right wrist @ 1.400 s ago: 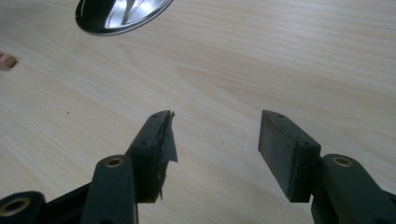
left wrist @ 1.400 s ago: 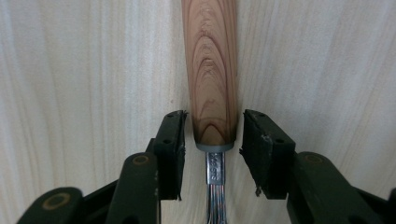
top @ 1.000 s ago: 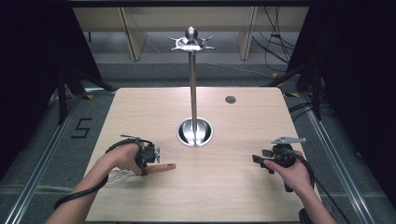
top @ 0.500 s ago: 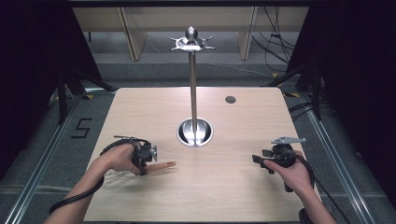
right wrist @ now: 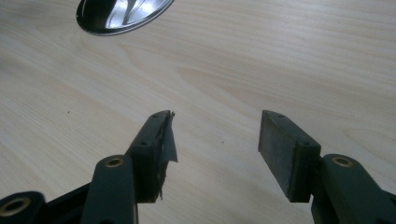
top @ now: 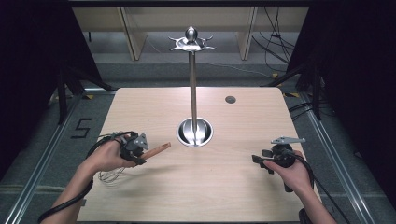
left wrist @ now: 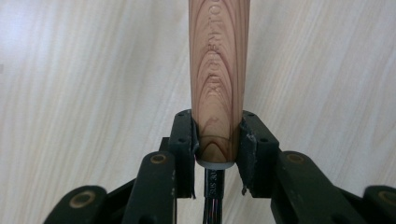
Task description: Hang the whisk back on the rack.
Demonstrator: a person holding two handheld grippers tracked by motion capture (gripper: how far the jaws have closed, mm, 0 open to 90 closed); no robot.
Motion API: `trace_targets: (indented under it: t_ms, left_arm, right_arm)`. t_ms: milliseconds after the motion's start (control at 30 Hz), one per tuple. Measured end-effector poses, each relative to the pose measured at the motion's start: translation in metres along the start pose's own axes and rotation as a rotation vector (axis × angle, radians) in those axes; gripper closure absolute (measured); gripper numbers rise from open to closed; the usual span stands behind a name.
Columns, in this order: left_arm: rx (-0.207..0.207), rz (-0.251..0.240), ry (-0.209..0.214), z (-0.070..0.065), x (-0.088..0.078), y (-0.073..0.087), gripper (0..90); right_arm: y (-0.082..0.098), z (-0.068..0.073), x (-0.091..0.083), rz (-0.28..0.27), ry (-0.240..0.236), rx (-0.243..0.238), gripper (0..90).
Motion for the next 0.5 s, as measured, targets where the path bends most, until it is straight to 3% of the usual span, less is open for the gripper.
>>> trace_targets:
  t_ms: [100,333,500]
  left_arm:
    - [-0.010,-0.037,-0.029,0.004,-0.007,0.001,68.6]
    - [-0.046,-0.121,-0.083,0.012,-0.027,0.004,68.7]
    - [-0.093,-0.225,-0.145,0.020,-0.041,0.002,68.8]
  right_arm:
    - [-0.002,-0.001,0.001,-0.022,-0.010,-0.032,45.1]
    - [-0.002,-0.001,0.002,-0.022,-0.009,-0.034,45.1]
    - [-0.001,-0.001,0.001,-0.016,-0.004,-0.030,45.1]
Point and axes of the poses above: each handheld gripper's, and its own axes: x roughly forward along the jaws, y roughly out of its underside, z roughly to its left, the point moved 7 cm from there along x, roughly forward along the jaws, and after that the axes turned 3 degrees about x, right-handed, at the moved point
